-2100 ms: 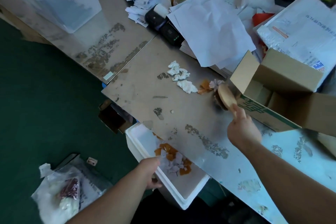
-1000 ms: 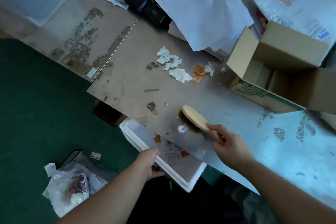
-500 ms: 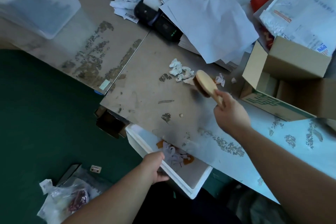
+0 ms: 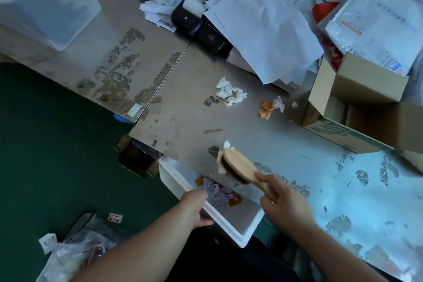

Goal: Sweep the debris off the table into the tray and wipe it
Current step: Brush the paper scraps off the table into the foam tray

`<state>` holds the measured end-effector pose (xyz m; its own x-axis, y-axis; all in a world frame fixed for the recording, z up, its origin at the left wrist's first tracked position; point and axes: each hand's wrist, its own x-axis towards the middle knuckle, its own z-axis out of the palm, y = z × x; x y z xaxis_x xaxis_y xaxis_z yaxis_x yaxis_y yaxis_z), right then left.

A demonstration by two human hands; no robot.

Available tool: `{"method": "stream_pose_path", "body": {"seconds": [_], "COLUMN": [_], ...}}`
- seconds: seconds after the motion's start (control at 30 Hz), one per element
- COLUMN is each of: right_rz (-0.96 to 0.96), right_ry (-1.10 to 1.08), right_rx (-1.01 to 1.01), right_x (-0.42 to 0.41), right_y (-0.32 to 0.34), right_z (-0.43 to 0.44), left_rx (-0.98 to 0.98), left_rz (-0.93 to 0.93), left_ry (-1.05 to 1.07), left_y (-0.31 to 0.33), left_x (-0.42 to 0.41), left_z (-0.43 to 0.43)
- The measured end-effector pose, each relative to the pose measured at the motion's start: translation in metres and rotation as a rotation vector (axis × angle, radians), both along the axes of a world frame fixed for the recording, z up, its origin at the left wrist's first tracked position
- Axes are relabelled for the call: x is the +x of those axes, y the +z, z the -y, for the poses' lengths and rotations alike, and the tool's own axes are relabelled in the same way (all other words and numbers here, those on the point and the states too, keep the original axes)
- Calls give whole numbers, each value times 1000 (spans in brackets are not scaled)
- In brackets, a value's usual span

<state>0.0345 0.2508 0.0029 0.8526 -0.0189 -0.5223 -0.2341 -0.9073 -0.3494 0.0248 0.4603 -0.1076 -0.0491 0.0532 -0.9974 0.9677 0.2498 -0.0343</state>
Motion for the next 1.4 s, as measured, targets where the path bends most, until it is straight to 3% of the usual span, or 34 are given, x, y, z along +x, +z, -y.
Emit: {"method": "stream_pose_path", "body": {"seconds": [0.3,0.47,0.77,1.03,1.17,1.4], "right_rz": [157,109,92,260,270,173], "right_ry": [-227,-69,202,3,18,3], "right_rx": [123,-9,25,-45,-103,-131], "right_x": [16,38,13,115,158,131], "right_y": [-3,-15,-19,-15,-9,-14], "right_z": [7,-3,-8,-16,-23,-19], "left_rx": [-23,-31,-41,-31,-31,-8], "left_rz": [35,37,30,21,28,4], "left_ry": [-19,-6,68,43,43,36], "left_y": [2,0,2,-2,-5,-4], "left_x": [-2,-8,-20,-24,-25,-21], "left_z": [-1,-4,-2,-7,-10,-9]}}
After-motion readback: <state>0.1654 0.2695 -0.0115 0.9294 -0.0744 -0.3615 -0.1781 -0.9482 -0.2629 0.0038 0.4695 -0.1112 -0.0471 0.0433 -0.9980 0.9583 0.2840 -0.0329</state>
